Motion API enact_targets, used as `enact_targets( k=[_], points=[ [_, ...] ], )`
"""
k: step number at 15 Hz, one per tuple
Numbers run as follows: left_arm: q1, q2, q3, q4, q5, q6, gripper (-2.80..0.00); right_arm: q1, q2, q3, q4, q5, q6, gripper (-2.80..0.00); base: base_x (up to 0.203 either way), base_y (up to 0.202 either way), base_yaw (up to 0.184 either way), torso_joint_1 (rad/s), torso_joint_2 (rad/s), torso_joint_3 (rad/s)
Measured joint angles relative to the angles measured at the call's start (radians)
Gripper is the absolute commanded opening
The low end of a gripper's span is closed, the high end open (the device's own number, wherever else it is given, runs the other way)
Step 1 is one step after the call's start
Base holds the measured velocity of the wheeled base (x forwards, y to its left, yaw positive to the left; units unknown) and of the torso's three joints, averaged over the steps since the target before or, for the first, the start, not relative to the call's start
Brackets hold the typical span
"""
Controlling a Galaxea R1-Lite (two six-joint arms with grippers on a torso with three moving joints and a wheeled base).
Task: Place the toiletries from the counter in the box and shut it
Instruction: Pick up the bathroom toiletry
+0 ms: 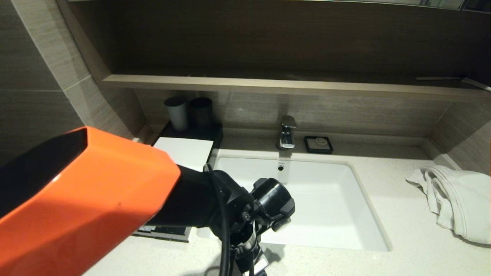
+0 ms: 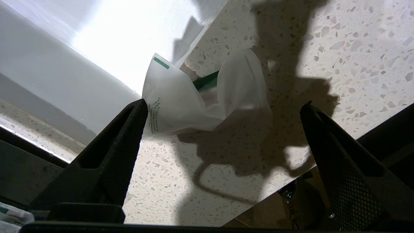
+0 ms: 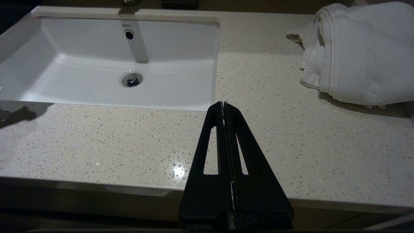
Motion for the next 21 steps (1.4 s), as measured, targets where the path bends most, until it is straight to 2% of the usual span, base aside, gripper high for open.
enact_targets(
  k=[16,17,18,21],
  points=[
    [0.001,0.011,0.005,0.000,0.000,-0.001,0.00,0.000,0.000,0.000,0.000,0.000,0.000,-2.80,0.000,0.000,0.000,0.000,0.00,0.000],
    [0.001,0.011,0.006,0.002,0.000,-0.001,-0.61,0.000,0.000,0.000,0.000,0.000,0.000,-2.80,0.000,0.000,0.000,0.000,0.00,0.000],
    [0.001,0.011,0.006,0.002,0.001,-0.001,-2.80,0.000,0.000,0.000,0.000,0.000,0.000,-2.80,0.000,0.000,0.000,0.000,0.00,0.000],
    [0.001,0.011,0.006,0.003,0.002,-0.001,-2.80,0.000,0.000,0.000,0.000,0.000,0.000,-2.80,0.000,0.000,0.000,0.000,0.00,0.000]
  ],
)
